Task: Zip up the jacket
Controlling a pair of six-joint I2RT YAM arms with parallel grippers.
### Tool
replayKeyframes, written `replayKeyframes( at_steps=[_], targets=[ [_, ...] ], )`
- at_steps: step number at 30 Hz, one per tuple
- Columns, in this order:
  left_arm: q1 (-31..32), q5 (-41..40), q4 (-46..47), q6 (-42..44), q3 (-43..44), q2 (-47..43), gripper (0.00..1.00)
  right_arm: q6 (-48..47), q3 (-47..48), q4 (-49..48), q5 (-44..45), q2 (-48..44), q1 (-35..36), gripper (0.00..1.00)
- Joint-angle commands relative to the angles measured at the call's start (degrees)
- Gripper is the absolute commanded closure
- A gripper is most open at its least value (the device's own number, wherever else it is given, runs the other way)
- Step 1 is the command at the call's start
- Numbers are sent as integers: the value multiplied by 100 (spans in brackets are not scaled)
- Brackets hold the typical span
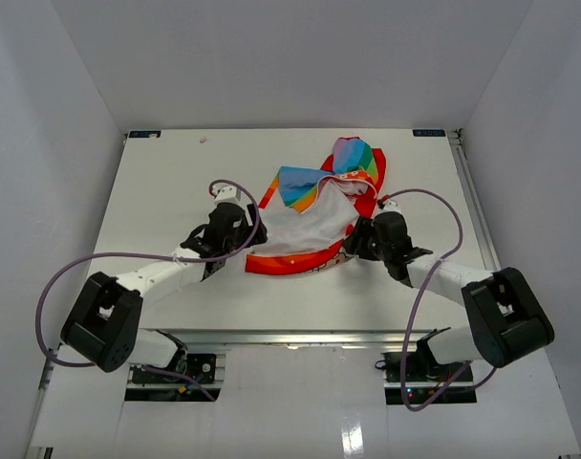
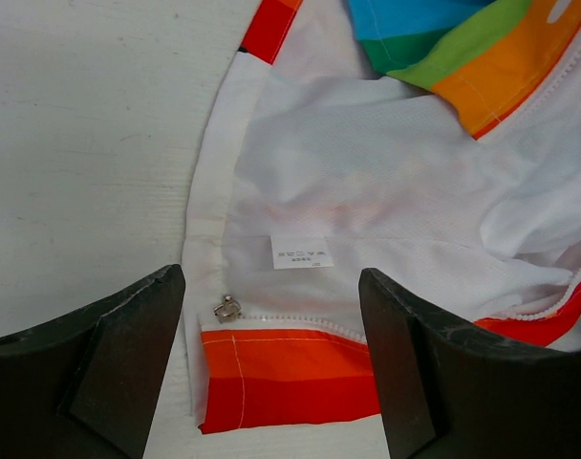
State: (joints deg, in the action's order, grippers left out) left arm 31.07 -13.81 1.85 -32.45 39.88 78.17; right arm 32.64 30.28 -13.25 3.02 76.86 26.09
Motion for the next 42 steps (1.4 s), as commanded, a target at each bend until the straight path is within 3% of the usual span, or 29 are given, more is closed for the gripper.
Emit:
replayKeyframes(
  at_steps=[1, 3, 7, 15, 18, 20, 21, 22, 26, 29, 33, 42],
  targets=[
    [-10, 644, 123, 275, 514, 189, 15, 336, 42, -952, 352, 438, -4, 50],
    [-11, 714, 56, 408, 807, 573, 14, 290, 23, -1178, 418, 602, -23, 69],
    [-4, 1064, 227, 578, 1034, 980, 11, 78, 249, -1242, 415, 1010, -305, 90],
    [-12, 1089, 138, 789, 1895, 1518, 7, -931, 1389, -1030, -150, 1709, -1367, 92],
    [0, 1721, 224, 1185, 2318, 1864, 8, -1437, 2017, -690, -887, 2057, -1620, 92],
    [42, 2278, 367, 1615, 2456, 2037, 10, -1668, 2403, -258, -1373, 2250, -1717, 87],
    [57, 2416, 433, 1866, 2525, 2148, 11, -1696, 2509, -149, -1574, 2300, -1741, 75],
    [58, 2395, 489, 2146, 2607, 2292, 11, -1706, 2524, -128, -1775, 2293, -1747, 55],
    [72, 2179, 451, 2973, 2975, 2790, 16, -1642, 1769, -659, -1925, 1680, -1745, 31],
    [142, 1794, 364, 3604, 3298, 3096, 27, -1673, 1536, -623, -1811, 1226, -1773, 28],
    [154, 1500, 241, 3893, 3937, 3672, 29, -1643, 1328, -646, -1892, 930, -1774, 27],
    [224, 2764, -308, 3670, 5010, 3991, 24, -1453, 1053, -772, -1853, 672, -1774, 27]
  ],
)
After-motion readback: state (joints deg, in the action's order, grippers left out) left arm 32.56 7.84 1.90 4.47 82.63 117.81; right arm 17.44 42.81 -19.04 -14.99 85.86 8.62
